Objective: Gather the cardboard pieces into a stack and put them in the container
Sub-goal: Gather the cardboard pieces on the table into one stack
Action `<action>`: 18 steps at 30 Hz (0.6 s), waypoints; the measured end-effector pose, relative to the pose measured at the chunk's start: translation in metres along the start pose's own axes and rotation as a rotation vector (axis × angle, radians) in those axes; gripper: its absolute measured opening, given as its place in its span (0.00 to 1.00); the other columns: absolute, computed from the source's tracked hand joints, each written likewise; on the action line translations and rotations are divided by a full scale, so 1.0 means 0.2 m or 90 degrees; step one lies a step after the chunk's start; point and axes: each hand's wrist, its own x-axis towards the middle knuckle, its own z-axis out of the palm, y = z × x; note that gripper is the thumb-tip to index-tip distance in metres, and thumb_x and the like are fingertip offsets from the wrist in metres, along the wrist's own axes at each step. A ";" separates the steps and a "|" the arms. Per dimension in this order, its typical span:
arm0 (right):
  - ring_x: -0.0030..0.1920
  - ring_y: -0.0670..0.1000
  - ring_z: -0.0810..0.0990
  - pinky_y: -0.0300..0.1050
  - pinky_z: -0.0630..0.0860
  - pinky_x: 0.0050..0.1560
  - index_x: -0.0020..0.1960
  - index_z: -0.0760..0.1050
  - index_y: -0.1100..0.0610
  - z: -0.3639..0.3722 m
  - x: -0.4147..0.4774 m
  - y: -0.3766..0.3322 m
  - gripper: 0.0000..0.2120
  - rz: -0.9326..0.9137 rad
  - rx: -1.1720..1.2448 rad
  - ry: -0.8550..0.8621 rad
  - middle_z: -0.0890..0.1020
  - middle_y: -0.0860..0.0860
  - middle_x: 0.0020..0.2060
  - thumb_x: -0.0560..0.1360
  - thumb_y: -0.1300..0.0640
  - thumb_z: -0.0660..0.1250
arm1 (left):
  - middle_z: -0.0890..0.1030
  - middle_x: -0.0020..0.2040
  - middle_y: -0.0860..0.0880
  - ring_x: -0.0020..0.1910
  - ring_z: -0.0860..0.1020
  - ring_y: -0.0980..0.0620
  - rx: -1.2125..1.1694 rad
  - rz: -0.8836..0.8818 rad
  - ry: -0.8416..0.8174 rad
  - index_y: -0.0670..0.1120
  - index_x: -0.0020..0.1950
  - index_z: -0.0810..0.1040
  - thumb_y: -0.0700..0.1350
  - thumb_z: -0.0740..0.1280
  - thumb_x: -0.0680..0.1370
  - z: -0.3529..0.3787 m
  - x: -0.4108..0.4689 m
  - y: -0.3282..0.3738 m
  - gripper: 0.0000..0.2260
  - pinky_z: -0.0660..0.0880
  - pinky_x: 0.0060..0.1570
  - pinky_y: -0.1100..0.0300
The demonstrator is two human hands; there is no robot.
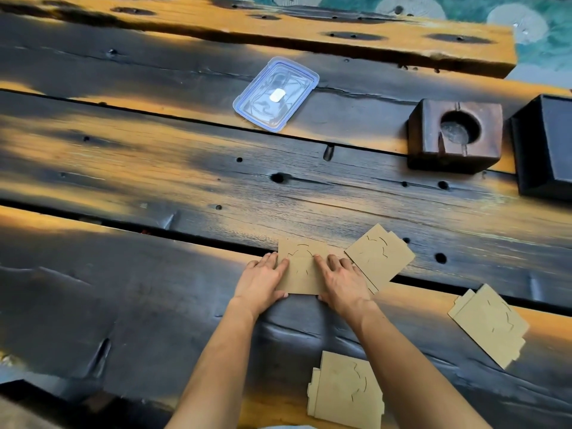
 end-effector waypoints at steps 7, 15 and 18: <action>0.73 0.60 0.64 0.55 0.68 0.70 0.80 0.51 0.50 0.02 -0.15 0.03 0.43 0.018 -0.004 0.002 0.64 0.55 0.75 0.75 0.44 0.72 | 0.57 0.83 0.42 0.82 0.56 0.46 0.016 0.015 0.010 0.49 0.83 0.54 0.59 0.68 0.80 0.00 -0.10 0.10 0.37 0.58 0.76 0.51; 0.69 0.59 0.68 0.54 0.69 0.67 0.79 0.53 0.51 0.09 -0.33 0.06 0.42 0.029 0.006 0.006 0.68 0.55 0.70 0.74 0.43 0.73 | 0.57 0.83 0.41 0.82 0.57 0.45 0.036 0.028 -0.001 0.48 0.83 0.56 0.60 0.68 0.79 0.05 -0.20 0.22 0.38 0.58 0.76 0.51; 0.70 0.60 0.68 0.55 0.68 0.69 0.79 0.52 0.51 0.12 -0.39 0.08 0.42 0.029 0.009 0.004 0.67 0.56 0.71 0.74 0.43 0.73 | 0.58 0.82 0.42 0.81 0.57 0.44 0.038 0.030 -0.003 0.48 0.83 0.56 0.60 0.68 0.79 0.07 -0.24 0.28 0.38 0.59 0.76 0.50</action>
